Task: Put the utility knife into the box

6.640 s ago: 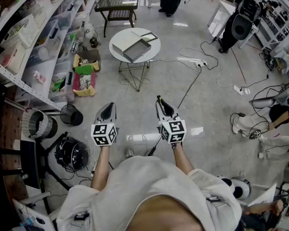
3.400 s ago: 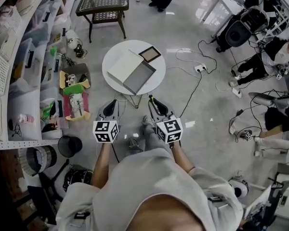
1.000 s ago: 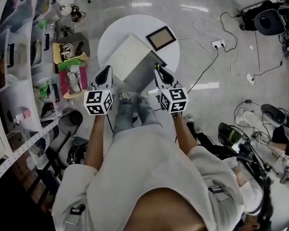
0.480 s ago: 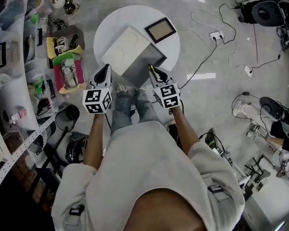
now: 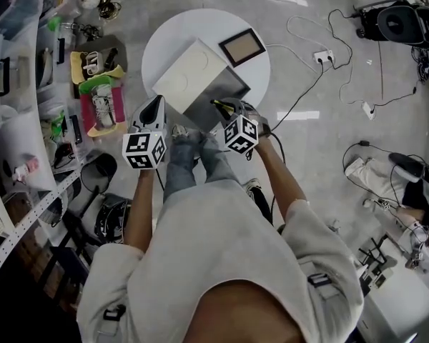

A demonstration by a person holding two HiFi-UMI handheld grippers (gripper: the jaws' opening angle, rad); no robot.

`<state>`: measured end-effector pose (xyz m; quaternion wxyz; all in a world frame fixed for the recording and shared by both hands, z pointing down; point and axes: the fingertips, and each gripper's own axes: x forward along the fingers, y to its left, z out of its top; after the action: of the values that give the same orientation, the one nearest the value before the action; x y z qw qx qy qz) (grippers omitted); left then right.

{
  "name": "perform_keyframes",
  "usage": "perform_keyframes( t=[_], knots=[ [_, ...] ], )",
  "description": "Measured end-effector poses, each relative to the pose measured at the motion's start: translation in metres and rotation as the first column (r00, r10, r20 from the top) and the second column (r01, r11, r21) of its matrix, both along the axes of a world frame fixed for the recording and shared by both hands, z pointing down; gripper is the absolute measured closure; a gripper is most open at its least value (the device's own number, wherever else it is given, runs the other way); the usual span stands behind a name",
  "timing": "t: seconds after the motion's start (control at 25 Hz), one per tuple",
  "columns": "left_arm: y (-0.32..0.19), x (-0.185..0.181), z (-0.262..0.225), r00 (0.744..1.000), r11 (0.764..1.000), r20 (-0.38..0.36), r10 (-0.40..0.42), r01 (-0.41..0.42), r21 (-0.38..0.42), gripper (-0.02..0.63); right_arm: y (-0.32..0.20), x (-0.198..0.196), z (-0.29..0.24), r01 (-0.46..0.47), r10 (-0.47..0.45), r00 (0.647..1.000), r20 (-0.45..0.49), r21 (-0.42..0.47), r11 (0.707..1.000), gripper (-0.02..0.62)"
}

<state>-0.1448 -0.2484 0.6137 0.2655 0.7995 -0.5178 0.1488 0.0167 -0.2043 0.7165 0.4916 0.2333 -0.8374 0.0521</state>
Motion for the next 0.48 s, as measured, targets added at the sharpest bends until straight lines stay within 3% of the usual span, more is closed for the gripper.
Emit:
perform_keyframes(
  t=[0.2, 0.48],
  knots=[
    [-0.001, -0.004, 0.001, 1.000, 1.000, 0.000, -0.011, 0.011, -0.006, 0.586, -0.004, -0.009, 0.028, 0.148, -0.151, 0.983, -0.108, -0.030, 0.988, 0.514],
    [-0.002, -0.014, 0.003, 0.999, 0.999, 0.002, -0.034, 0.034, -0.015, 0.586, -0.009, -0.011, 0.065, 0.285, -0.305, 0.922, -0.239, -0.116, 0.951, 0.514]
  ],
)
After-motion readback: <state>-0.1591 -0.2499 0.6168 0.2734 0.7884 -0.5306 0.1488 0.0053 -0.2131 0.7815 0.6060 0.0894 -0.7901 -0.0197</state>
